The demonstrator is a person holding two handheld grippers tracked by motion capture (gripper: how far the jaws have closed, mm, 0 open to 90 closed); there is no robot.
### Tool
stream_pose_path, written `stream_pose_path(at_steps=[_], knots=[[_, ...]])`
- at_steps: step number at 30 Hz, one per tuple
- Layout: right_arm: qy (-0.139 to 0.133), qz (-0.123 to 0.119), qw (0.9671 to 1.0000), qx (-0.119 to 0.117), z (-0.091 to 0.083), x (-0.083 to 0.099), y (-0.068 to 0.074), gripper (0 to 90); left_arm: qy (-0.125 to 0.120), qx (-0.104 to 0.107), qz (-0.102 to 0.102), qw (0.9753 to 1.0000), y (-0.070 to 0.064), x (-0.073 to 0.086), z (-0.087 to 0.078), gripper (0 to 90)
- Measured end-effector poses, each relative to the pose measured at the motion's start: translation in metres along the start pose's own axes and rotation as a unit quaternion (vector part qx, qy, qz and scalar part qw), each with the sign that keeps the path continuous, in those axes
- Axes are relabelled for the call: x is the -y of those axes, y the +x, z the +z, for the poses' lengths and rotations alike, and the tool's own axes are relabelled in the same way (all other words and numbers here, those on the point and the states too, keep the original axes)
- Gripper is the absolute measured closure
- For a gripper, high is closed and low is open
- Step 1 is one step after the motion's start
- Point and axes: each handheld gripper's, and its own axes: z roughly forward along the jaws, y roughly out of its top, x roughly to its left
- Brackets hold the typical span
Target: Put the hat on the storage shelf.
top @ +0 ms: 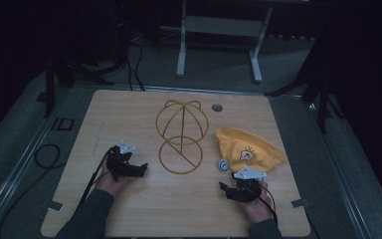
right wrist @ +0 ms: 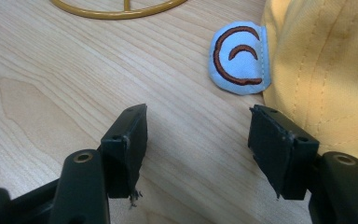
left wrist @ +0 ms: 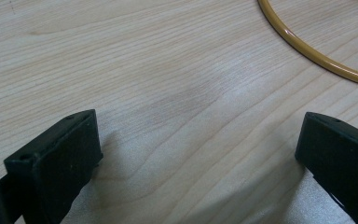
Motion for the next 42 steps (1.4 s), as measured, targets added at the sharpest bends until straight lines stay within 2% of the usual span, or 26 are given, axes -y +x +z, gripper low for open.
stream_pose_path(at_steps=[9,14,22,24,25,28,29,30,32,35,42], knots=[[0.0,-0.001,1.0,0.0,0.0,0.0,0.0,37.3,0.0,0.0,-0.001,1.0,0.0,0.0,0.0,0.1],[0.002,0.005,1.0,0.008,0.0,0.0,0.0,33.8,0.0,0.0,-0.001,1.0,0.0,0.0,0.0,0.1],[0.002,0.01,0.9999,0.011,0.0,0.0,0.002,36.1,0.0,0.0,-0.001,1.0,0.0,0.0,0.0,0.1],[0.006,0.007,0.9999,0.009,-0.001,-0.001,0.003,39.3,0.0,0.0,-0.001,1.0,0.0,0.0,0.0,0.1],[0.012,0.005,0.9999,0.006,-0.002,-0.002,0.004,45.4,0.0,0.0,-0.001,1.0,0.0,0.0,0.0,0.1],[0.024,0.0,0.9997,-0.001,-0.003,-0.005,0.005,52.8,0.0,0.0,-0.001,1.0,0.0,0.0,0.0,0.1],[0.024,0.0,0.9997,-0.001,-0.003,-0.005,0.005,52.8,0.0,0.0,0.0,1.0,0.0,0.0,0.0,0.1],[0.033,-0.004,0.9994,-0.006,-0.003,-0.008,0.006,57.0,0.0,0.0,-0.001,1.0,0.0,0.0,0.0,0.1],[0.037,-0.008,0.9993,-0.006,-0.003,-0.009,0.006,58.1,0.0,0.0,0.0,1.0,0.0,0.0,0.0,0.1],[0.047,-0.03,0.9984,0.004,-0.002,-0.015,0.011,59.0,0.0,0.0,0.0,1.0,0.0,0.0,0.0,0.1],[0.039,-0.043,0.9982,0.018,-0.001,-0.029,0.012,54.9,0.0,0.0,-0.001,1.0,0.0,0.0,0.0,0.1]])
